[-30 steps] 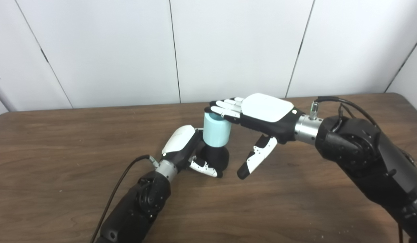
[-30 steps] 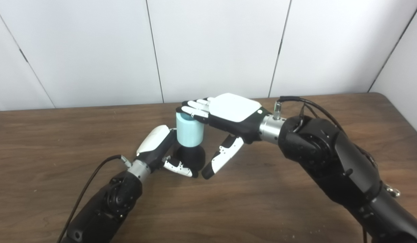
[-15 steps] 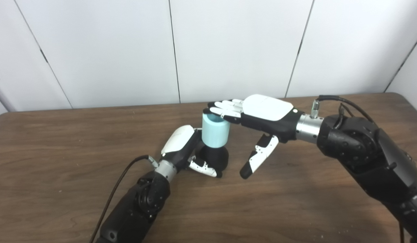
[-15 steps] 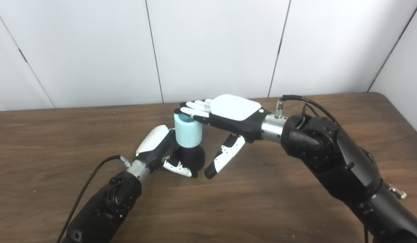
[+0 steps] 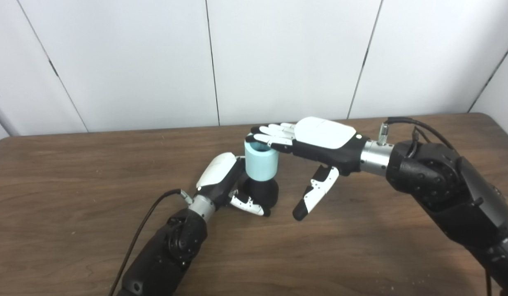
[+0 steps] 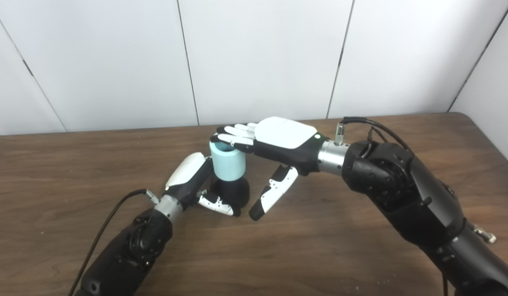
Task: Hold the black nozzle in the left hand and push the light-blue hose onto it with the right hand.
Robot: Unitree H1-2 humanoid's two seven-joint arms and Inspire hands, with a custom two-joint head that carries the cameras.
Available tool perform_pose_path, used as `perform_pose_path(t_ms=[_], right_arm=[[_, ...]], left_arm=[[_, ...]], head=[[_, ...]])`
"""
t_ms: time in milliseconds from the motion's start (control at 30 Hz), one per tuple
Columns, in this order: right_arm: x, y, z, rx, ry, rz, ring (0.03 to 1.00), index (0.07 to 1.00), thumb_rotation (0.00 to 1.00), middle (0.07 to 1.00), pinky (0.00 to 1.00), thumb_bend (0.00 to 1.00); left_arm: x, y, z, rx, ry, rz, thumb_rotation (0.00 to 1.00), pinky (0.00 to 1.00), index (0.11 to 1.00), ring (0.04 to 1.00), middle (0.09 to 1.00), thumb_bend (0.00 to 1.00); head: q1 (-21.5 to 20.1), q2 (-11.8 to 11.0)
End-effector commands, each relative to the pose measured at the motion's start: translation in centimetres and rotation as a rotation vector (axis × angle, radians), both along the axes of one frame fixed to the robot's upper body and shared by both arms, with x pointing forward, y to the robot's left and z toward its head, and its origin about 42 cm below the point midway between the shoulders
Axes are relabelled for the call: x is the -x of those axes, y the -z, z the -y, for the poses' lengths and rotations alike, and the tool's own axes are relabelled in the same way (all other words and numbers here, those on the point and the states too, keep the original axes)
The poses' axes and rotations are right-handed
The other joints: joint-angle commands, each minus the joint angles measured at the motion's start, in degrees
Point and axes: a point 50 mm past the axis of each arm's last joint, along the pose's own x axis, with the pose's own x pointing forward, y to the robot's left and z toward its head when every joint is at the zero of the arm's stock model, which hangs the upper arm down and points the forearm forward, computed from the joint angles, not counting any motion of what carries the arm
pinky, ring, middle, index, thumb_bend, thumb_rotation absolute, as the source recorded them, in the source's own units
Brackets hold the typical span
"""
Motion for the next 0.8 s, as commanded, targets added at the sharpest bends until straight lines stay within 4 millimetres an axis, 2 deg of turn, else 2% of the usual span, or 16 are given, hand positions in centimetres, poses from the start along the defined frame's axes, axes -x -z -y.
perform_pose_path(t_ms=[0,167,400,767], right_arm=[[0.9,2.1,-0.2,0.117,-0.091,-0.086,1.000,0.973,0.85,1.000,1.00,0.82],[0.6,1.9,0.1,0.132,-0.080,-0.083,1.000,0.972,0.84,1.000,1.00,0.81],[0.1,2.7,1.2,0.149,0.004,-0.086,1.000,0.972,0.85,1.000,1.00,0.82],[0.7,3.0,1.3,0.192,0.077,-0.091,1.000,1.000,0.88,1.000,1.00,0.86]], left_arm=[[0.5,2.2,-0.6,-0.065,0.002,-0.113,0.00,0.88,0.498,0.572,0.456,0.52],[0.5,2.2,-0.7,-0.068,0.000,-0.112,0.00,0.87,0.499,0.573,0.455,0.52],[0.4,2.0,-0.8,-0.070,-0.004,-0.109,0.00,0.87,0.499,0.574,0.454,0.52],[0.3,2.0,-0.9,-0.077,-0.009,-0.112,0.00,0.88,0.498,0.572,0.456,0.52]], head=[[0.0,0.0],[0.0,0.0],[0.1,0.1],[0.0,0.3]])
